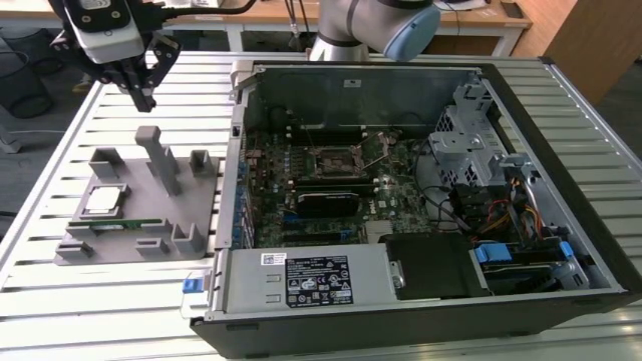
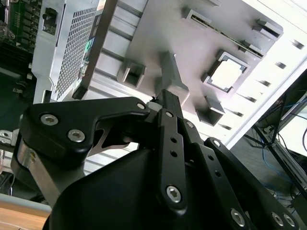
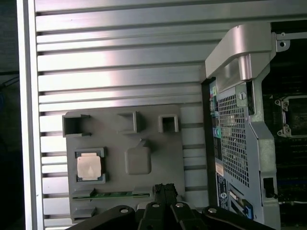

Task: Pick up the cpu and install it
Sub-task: 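Reach for the cpu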

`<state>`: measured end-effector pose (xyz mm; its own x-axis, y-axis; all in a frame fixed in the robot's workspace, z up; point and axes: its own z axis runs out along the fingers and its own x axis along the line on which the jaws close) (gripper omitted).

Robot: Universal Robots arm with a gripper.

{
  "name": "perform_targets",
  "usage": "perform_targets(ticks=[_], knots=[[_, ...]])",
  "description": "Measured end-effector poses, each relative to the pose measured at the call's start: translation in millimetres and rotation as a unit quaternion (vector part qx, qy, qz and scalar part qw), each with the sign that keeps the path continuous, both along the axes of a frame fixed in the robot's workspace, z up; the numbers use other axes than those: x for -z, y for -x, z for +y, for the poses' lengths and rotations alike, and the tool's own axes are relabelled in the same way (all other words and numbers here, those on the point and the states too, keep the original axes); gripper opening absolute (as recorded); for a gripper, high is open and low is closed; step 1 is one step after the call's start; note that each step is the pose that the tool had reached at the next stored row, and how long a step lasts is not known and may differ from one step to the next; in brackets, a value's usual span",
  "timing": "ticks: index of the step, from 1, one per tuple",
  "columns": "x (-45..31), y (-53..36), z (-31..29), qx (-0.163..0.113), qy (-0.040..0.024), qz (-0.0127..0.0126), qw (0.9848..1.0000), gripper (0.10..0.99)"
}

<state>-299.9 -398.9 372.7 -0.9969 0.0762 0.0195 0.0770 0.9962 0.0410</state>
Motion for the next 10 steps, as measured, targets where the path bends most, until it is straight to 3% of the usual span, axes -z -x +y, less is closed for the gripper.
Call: perform_targets(ticks=[10], knots=[[1.1,9.8,0.0,0.0,0.0,0.0007,1.0,0.106]])
